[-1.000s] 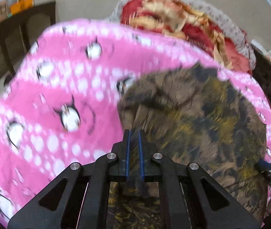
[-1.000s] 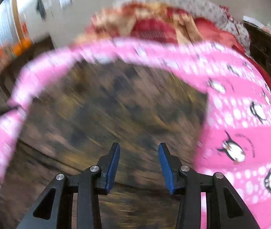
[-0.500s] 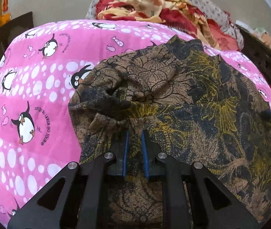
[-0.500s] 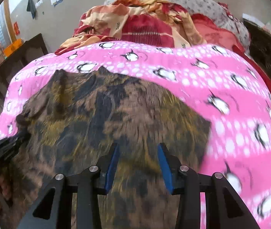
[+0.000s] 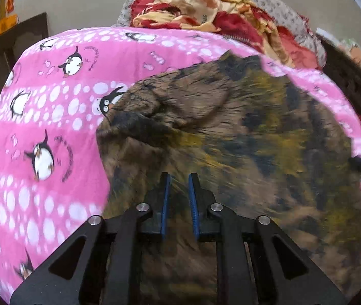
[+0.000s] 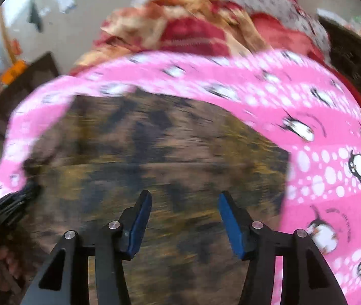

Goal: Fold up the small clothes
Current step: 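Smooth the folded shirt with both open grippers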

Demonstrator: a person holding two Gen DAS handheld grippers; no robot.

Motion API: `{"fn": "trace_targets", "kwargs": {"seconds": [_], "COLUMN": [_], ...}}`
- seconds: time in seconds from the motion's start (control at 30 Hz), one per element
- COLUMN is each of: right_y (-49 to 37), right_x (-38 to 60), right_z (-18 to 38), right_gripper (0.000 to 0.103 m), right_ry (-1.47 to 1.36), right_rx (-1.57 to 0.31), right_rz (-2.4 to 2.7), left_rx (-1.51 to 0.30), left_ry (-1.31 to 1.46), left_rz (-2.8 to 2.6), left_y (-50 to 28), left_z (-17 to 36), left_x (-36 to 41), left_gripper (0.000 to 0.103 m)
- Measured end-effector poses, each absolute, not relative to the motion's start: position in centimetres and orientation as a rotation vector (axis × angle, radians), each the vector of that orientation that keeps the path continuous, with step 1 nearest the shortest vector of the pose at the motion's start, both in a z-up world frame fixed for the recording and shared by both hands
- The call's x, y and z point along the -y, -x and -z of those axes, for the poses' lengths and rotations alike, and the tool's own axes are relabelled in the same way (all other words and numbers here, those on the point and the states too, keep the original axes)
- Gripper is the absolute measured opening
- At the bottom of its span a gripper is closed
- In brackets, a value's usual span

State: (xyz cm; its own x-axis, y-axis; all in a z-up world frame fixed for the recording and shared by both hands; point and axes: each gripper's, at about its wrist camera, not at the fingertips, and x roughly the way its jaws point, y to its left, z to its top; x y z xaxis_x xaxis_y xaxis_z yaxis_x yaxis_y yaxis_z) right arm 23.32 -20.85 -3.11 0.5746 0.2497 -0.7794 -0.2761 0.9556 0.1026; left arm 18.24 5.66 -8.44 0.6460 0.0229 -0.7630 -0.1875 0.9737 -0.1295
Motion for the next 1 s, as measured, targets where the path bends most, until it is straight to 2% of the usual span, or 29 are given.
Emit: {"fn": "trace_targets", "kwargs": {"seconds": [0.1,0.17,0.27,0.4,1.0], "right_y": [-19.5,-18.0,-17.1,-17.0,-16.6], "right_x": [18.4,17.4,16.9,16.7,16.2], "right_z": [3.4,4.9,8.1,8.1,8.3], "right_gripper": [0.054,0.054,0.055,0.058,0.059], "right_ry": [0.037,0.068,0.098,0.108,0.153], "right_rx": [-0.862,-0.877,-0.923,-0.898,-0.875], "right_rz": [-0.366,-0.343,-0.322,-0.324,-0.304], "left_rx": [-0.866,-0.897,-0.851,-0.844,-0.836], "left_ry": [0.165,0.130,0.106,0.120,0.093], "left_rz": [-0.054,-0.034,-0.039,-0.035,-0.053], "left_y": [-16.6,-16.5,-15.9,-15.7,-15.5], "left_z": [8.4,9.7,10.5,10.7,10.6], "left_x": [-3.0,-1.8,-1.5,-1.7,-1.0], "left_gripper": [0.013,0.021,0.021,0.022,0.023]}}
